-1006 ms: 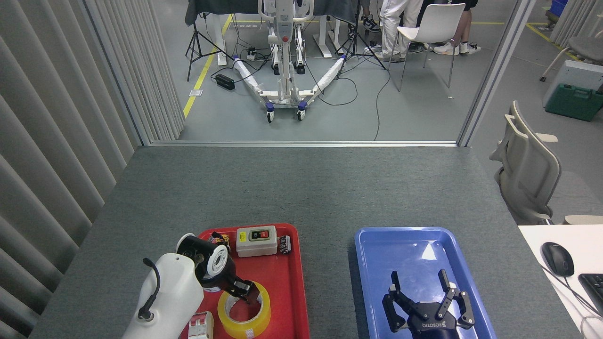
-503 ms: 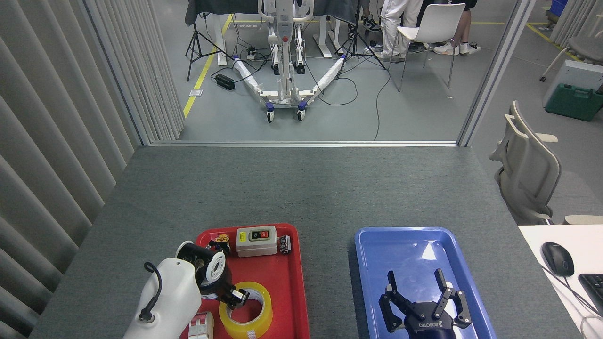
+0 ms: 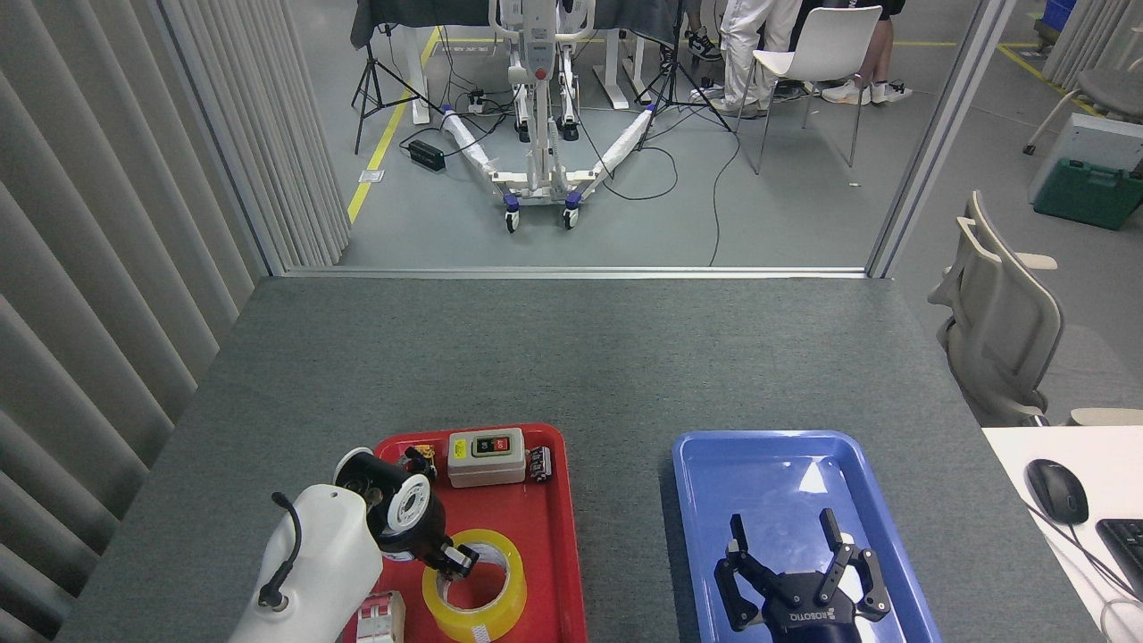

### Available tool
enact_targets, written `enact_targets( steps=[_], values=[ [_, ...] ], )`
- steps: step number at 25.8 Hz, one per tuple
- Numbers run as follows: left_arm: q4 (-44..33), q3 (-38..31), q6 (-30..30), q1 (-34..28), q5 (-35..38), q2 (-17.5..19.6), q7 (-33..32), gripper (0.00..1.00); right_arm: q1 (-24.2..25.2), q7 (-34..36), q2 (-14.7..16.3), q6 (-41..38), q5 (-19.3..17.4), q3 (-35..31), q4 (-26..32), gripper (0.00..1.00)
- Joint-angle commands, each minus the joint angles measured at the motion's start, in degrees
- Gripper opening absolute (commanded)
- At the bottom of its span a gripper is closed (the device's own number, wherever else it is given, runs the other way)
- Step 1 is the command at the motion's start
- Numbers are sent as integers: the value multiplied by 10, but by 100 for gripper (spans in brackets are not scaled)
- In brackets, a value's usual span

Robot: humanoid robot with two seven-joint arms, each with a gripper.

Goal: Place and move tape with both arms
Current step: 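Lower the left gripper and grasp the yellow tape roll's rim, then lift the tape roll with the left gripper toward the blue tray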

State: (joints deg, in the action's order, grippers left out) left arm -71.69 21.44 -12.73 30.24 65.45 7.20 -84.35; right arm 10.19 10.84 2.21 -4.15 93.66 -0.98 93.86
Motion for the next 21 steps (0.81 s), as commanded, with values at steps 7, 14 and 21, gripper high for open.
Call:
enact_targets(
  steps=[7, 14, 21],
  values=[
    [-41, -28, -123, 1, -204, 2, 0, 0, 1, 1, 3, -4, 6, 0, 4, 100],
    [-5, -65, -303, 0, -448, -15, 2, 0, 10, 2, 4, -5, 6, 0, 4, 100],
    [47, -68, -323, 1, -603, -23, 33, 0, 26, 5, 7, -49, 6, -7, 11, 100]
  ],
)
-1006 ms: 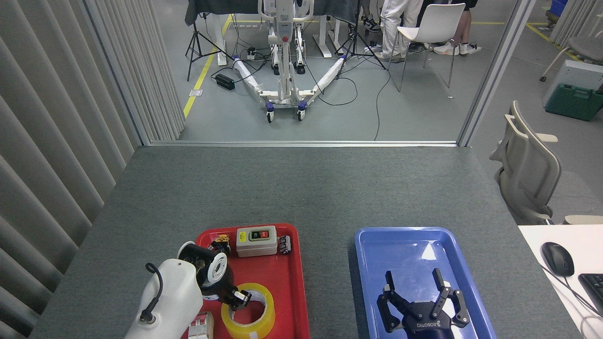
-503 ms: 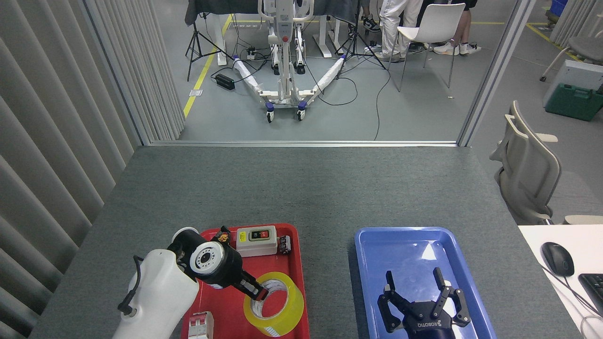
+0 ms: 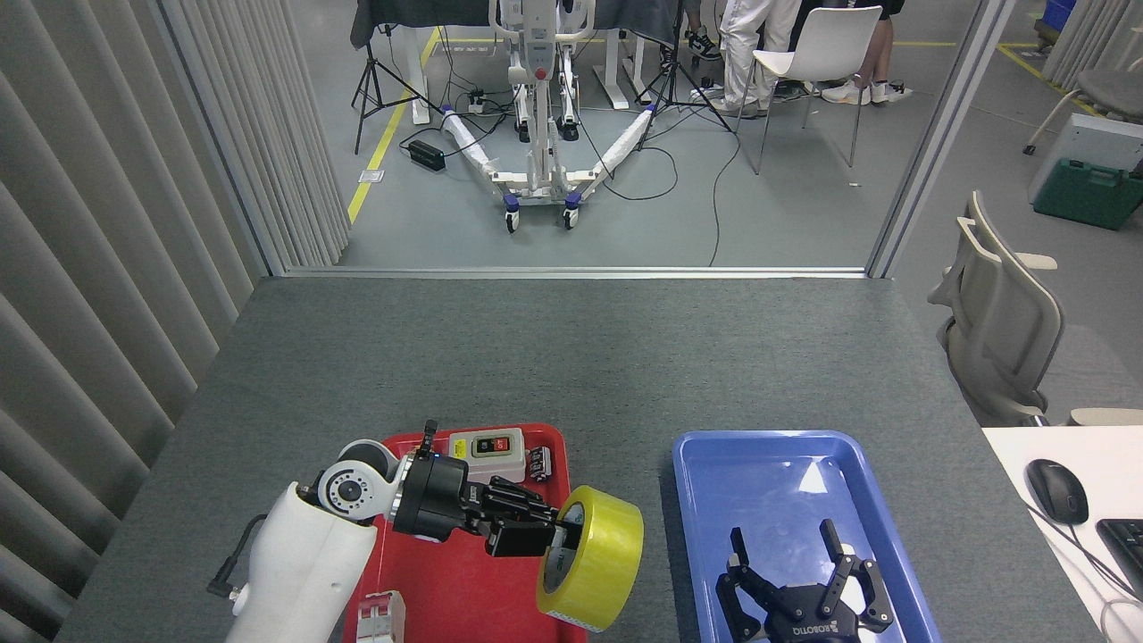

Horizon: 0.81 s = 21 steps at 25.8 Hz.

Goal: Place and move tape with both arms
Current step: 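Lift the tape roll with the left gripper toward the blue tray, then bring the right gripper up to the tape roll and grasp it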

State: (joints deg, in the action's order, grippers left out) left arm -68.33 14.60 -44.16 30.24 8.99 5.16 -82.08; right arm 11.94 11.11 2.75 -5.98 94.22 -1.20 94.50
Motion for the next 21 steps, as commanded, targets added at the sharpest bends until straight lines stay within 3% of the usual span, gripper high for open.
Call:
enact_targets(
  steps=[1, 5, 11, 21],
  values=[
    [16, 2, -8, 1, -39, -3, 10, 0, 13, 5, 3, -67, 0, -8, 10, 100],
    [69, 8, -8, 0, -36, -36, 10, 0, 36, 39, 9, -230, 0, -57, 31, 100],
    [151, 10, -8, 37, -48, -65, 12, 0, 50, 70, 21, -390, 0, -86, 47, 100],
    [190, 12, -8, 47, -70, -73, 10, 0, 74, 70, 28, -390, -5, -106, 83, 100]
  ],
)
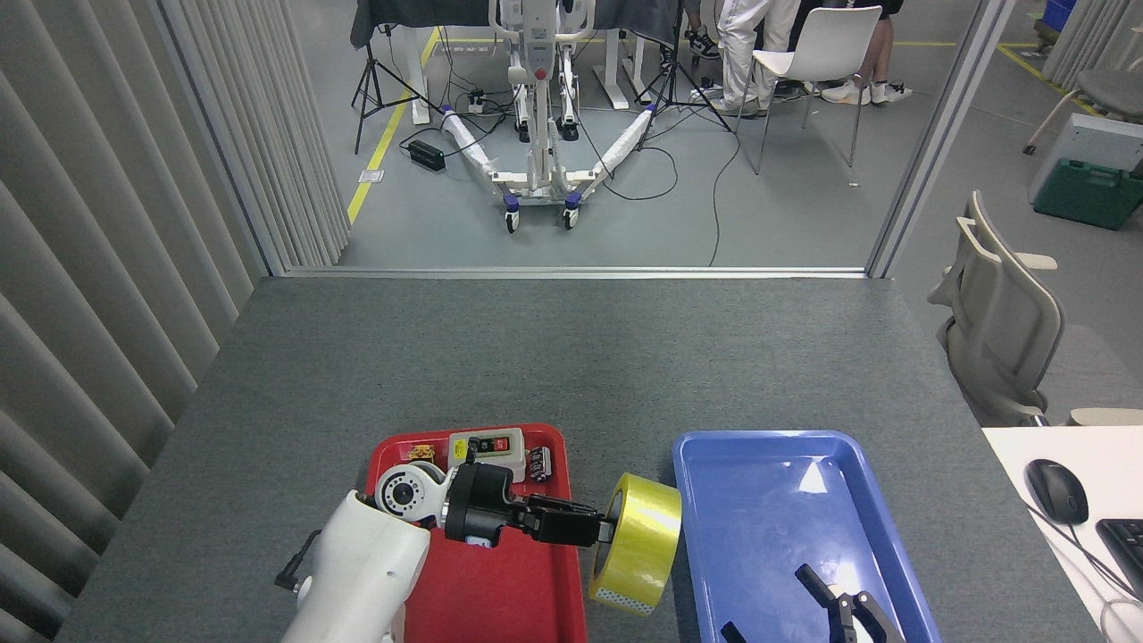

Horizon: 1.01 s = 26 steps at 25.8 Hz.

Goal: Place and move tape with both arms
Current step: 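Bring the right gripper up to the tape roll and grasp it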

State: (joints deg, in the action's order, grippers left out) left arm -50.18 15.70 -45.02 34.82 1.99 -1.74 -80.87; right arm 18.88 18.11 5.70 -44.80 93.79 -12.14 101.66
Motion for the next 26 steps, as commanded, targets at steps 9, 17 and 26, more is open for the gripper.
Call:
enact_targets(
  steps=[9, 17, 26],
  values=[
    [10, 33, 0, 1, 1, -3, -2, 0, 12, -3, -3, -2, -1, 47, 13, 100],
    [7, 44, 0, -3, 1, -4, -1, 0, 25, -5, 1, -2, 1, 94, 13, 100],
    [-4, 63, 0, -12, 1, -5, -2, 0, 24, -6, 2, -2, 4, 129, 13, 100]
  ],
)
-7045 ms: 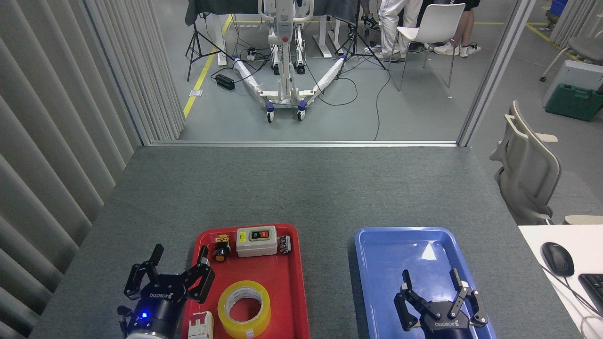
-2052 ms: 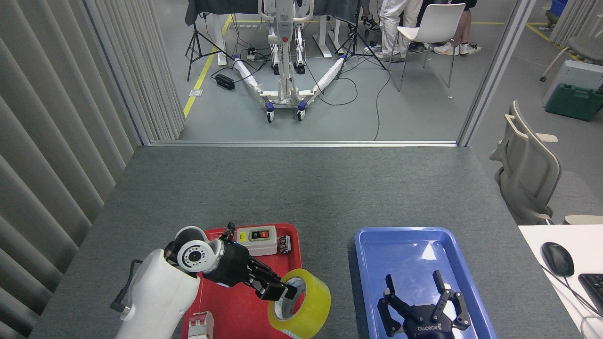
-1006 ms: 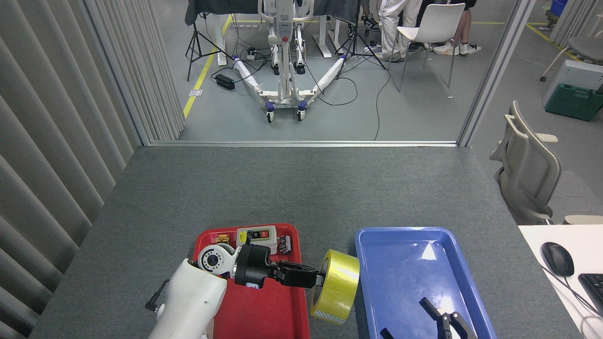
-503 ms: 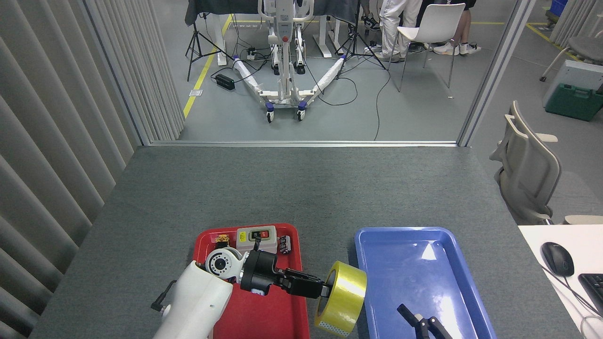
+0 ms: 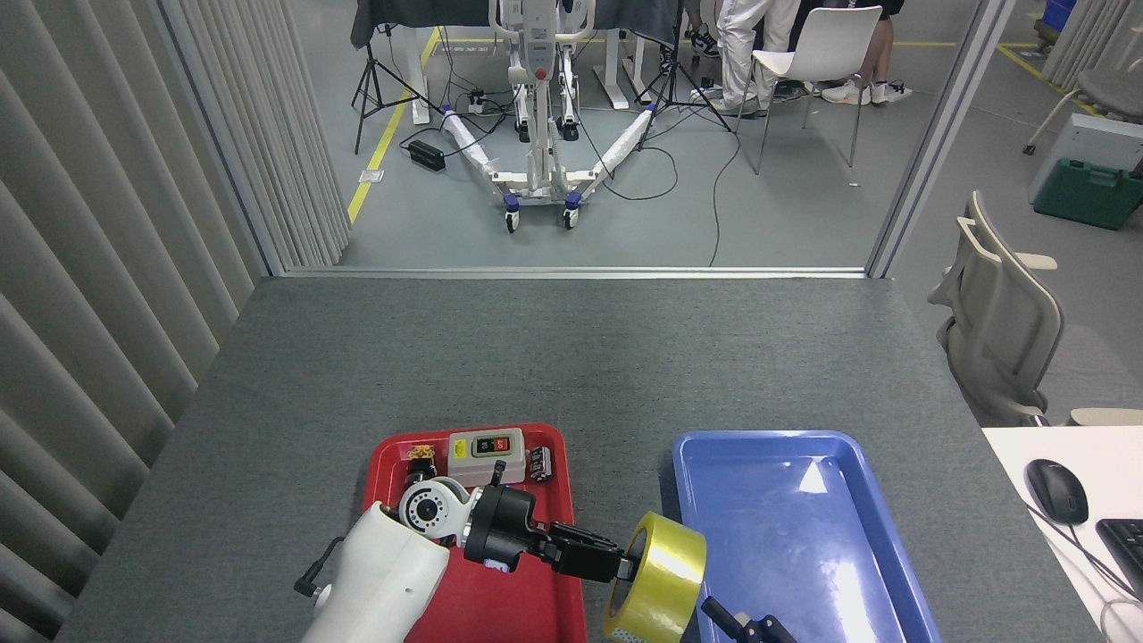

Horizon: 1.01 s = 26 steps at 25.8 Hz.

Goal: Place and move tape with both arms
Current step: 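Bring the right gripper up to the tape roll and grasp it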

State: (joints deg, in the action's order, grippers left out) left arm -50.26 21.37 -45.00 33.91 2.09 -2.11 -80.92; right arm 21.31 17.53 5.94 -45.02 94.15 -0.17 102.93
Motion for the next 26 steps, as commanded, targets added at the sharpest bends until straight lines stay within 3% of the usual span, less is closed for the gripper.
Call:
enact_targets(
  steps=[1, 4, 6, 7, 15, 18, 20, 22, 23, 24, 26],
  values=[
    [-2, 6, 0, -2, 0, -1, -1, 0, -1, 0, -1, 0, 1, 11, 0, 100],
    [-3, 7, 0, -7, 0, -9, -2, 0, -4, 0, -1, 0, 1, 12, 0, 98],
    [-2, 7, 0, -9, 1, -12, -5, 0, -4, 0, 0, 0, 1, 17, 0, 90],
    [-2, 8, 0, -9, 1, -12, -6, 0, -5, 0, -1, 0, 1, 18, 0, 83],
    [-2, 12, 0, -21, 12, -32, -6, 0, -4, 0, -1, 0, 6, 18, -1, 0],
    [-2, 12, 0, -23, 16, -33, -6, 1, -3, 0, -1, 0, 11, 18, -1, 0],
    [2, 9, 0, -23, 16, -33, -6, 22, -3, 0, 0, 0, 11, 17, -1, 0],
    [4, 6, 0, -23, 17, -31, -5, 53, -2, 0, 1, 0, 11, 13, -1, 0],
    [4, 6, 0, -23, 17, -30, -5, 81, -1, 0, 0, 0, 11, 11, -1, 0],
    [2, 6, 0, -23, 15, -27, -2, 100, 0, 0, 0, 0, 11, 11, -1, 0],
    [-9, 3, 0, -28, 8, -25, 2, 100, 0, 0, 0, 0, 11, 8, -1, 0]
  ],
)
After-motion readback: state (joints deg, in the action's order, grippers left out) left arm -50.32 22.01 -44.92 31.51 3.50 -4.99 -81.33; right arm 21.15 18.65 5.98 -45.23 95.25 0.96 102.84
